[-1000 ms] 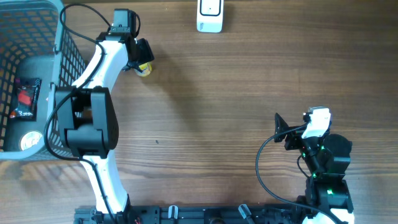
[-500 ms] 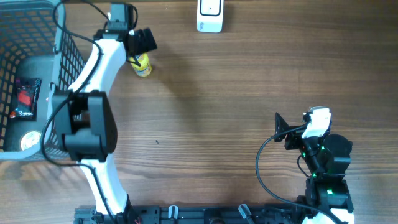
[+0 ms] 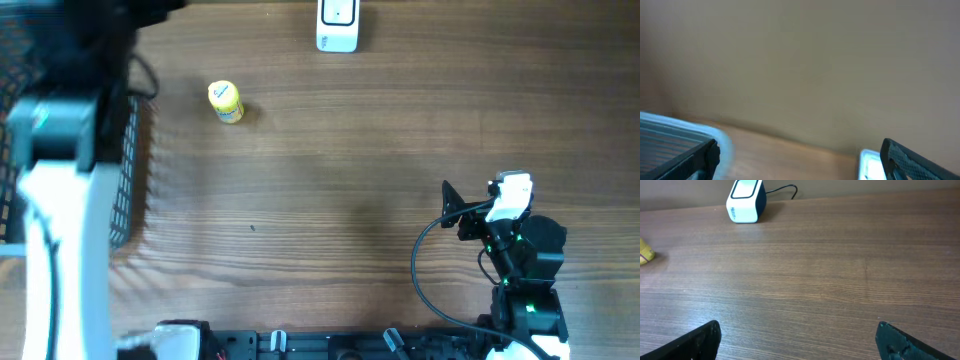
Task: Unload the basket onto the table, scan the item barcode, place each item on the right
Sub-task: 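Reach the left gripper into the basket and grasp the Kleenex pack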
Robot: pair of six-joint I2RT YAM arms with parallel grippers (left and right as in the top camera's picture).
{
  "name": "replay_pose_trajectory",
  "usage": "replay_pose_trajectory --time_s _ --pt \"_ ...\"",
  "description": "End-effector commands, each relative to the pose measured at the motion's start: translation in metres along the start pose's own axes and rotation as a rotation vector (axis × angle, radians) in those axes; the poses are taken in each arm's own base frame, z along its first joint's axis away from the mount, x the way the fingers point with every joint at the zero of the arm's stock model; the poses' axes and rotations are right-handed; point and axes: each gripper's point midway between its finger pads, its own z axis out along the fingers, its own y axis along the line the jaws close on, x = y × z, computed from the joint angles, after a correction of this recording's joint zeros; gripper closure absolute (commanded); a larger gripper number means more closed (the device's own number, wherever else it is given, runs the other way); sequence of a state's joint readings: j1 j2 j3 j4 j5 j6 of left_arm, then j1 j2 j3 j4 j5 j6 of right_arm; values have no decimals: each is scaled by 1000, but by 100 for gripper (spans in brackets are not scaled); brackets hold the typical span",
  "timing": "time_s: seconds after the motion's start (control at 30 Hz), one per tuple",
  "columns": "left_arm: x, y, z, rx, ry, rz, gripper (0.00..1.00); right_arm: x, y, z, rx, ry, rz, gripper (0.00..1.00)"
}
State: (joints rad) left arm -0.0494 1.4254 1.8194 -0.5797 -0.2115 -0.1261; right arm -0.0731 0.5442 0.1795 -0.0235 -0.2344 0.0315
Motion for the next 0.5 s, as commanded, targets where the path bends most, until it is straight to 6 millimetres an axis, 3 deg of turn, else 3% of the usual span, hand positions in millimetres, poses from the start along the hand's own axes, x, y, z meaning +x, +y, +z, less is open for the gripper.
replay_pose_trajectory --time_s 0.0,0.07,0.2,0.37,0.47 --pt "-46 106 -62 -386 -132 16 0 -10 -2 -1 11 -23 -9 0" --pt "-33 144 -66 -466 -80 -44 0 -10 -2 -1 11 -22 -9 0" --pt "41 214 -30 -528 179 -252 0 -10 -2 -1 11 -21 -8 0" --pt "158 252 30 -539 557 -378 0 -9 -2 -1 11 -17 -8 1" --pt "217 264 54 -576 712 -431 0 -8 -2 -1 12 -12 -6 0"
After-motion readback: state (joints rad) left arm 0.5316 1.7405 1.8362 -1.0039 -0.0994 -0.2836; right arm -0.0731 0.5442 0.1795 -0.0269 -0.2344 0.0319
